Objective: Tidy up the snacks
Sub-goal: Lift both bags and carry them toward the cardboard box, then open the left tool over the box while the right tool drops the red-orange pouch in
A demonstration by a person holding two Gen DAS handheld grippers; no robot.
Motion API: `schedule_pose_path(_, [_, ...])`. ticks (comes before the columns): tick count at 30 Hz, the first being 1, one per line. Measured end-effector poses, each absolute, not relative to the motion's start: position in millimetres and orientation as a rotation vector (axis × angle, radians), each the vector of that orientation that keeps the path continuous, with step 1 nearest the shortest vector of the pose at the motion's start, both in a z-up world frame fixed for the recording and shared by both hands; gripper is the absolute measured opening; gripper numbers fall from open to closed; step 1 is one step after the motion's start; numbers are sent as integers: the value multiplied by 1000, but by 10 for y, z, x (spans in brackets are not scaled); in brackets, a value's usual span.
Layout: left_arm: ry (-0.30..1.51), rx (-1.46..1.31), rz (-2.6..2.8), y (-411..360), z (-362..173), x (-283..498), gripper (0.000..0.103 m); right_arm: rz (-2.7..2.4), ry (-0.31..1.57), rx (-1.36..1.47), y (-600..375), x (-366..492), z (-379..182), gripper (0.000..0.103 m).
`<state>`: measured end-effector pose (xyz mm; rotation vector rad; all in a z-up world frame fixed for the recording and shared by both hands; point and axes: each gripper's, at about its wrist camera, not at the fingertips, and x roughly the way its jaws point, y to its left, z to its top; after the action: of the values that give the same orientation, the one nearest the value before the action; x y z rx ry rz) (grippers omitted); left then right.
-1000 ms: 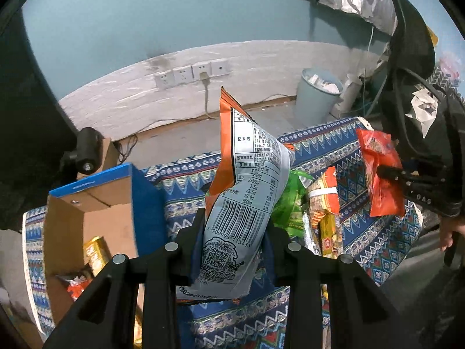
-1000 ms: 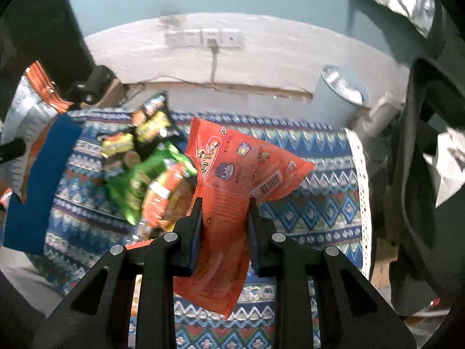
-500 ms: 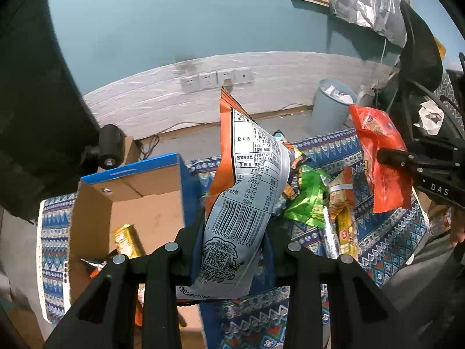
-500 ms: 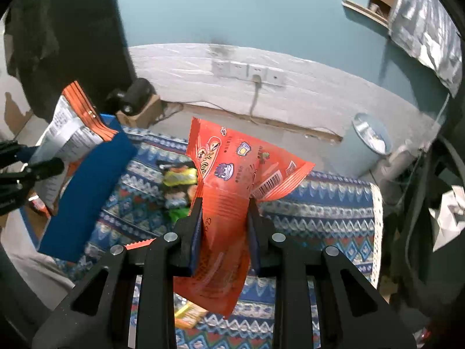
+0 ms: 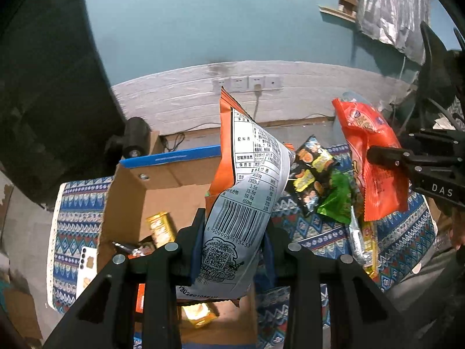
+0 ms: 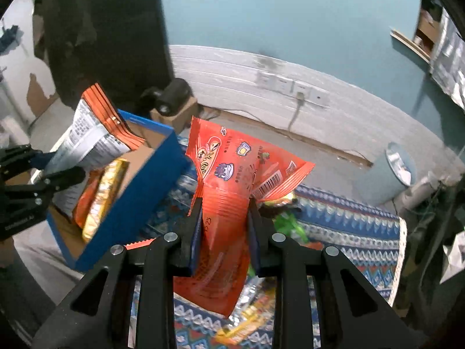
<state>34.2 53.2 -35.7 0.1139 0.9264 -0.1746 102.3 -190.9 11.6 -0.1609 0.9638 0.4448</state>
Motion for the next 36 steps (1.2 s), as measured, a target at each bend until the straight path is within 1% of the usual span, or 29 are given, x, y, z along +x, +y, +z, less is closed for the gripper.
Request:
schedule_pose_path(10, [945,56,-88,1073,-428,337,35,549,970,-192,-1195,1124,166,24])
schedule_pose_path(18, [1000,15,-4,1537,-649,344,35,623,997,-211,-680,1189,67,25])
schedule_pose_path(31, [1039,-40,68,1863,-777,360,36,716,1061,-271,-65,1246,-184,25])
schedule_pose_path(33, [1050,-26,91,1856,-792,368,42,730,1068,-293,11,1254,-221,28])
schedule_pose_path(35, [1053,-9,109,1858,-804,372,54,728,1062,-315,48,1273,-244,30])
schedule_pose_path(36, [1051,-1,117,1855,-802,371,57,721,1054,-326,59,1279,-249,35])
